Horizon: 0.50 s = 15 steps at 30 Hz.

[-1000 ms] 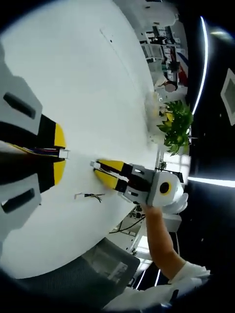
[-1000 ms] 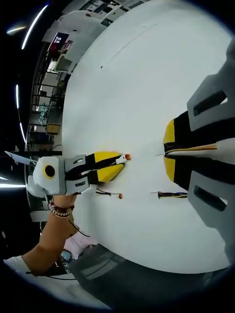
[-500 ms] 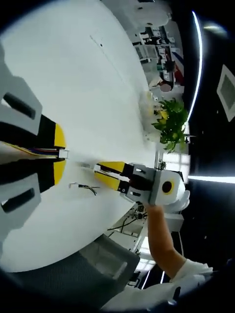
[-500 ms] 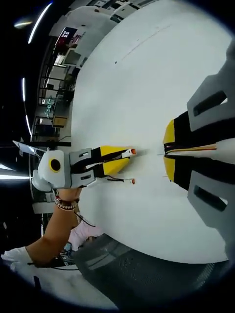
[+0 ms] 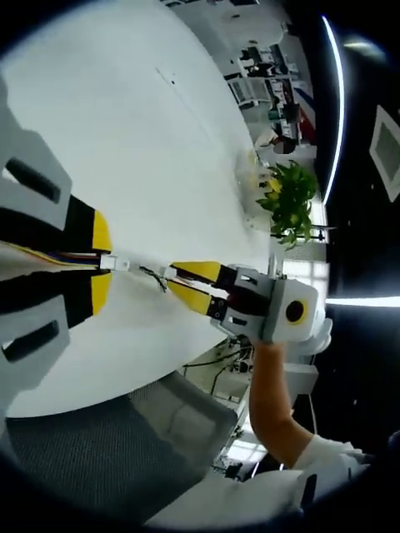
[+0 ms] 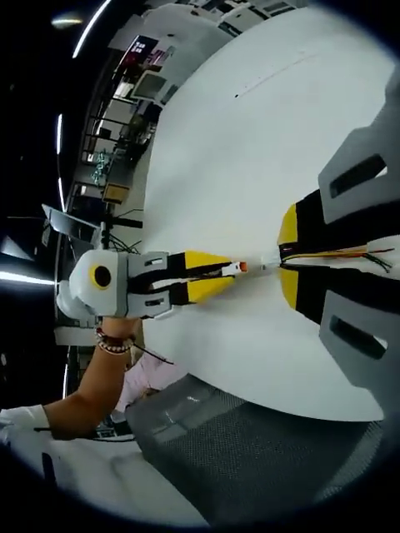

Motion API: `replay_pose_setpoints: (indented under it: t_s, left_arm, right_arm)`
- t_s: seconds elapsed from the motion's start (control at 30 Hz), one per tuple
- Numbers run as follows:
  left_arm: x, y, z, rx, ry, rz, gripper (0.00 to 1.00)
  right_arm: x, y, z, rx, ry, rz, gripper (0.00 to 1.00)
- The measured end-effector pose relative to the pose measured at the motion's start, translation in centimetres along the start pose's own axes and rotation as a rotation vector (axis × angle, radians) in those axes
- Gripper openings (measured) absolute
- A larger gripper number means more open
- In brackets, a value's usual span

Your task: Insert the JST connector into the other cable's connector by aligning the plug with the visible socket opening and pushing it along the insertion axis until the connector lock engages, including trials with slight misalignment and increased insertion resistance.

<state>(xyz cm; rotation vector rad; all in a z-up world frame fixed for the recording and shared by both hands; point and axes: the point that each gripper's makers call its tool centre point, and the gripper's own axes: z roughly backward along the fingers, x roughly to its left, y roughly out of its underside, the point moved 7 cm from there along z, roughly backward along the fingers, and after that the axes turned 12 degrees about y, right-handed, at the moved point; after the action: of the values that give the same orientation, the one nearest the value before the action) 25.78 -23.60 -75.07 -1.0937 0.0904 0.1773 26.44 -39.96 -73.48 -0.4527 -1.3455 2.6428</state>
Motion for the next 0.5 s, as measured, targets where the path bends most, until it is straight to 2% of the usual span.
replay_pose_setpoints:
  t_s: [0.03, 0.17, 0.5]
  left_arm:
    - [-1.1, -0.3, 0.0, 0.001, 0.002, -0.001, 0.0]
    - [-2.8, -0.4, 0.3, 0.003, 0.002, 0.0, 0.0]
    - [-5.4, -0.5, 0.7, 0.006, 0.013, -0.02, 0.0]
  right_arm:
    - [0.8, -0.4, 0.0, -0.005, -0.009, 0.002, 0.04]
    - [2.9, -1.3, -0.1, -0.01, -0.028, 0.02, 0.04]
    - [5.6, -1.9, 0.1, -0.009, -0.049, 0.032, 0.04]
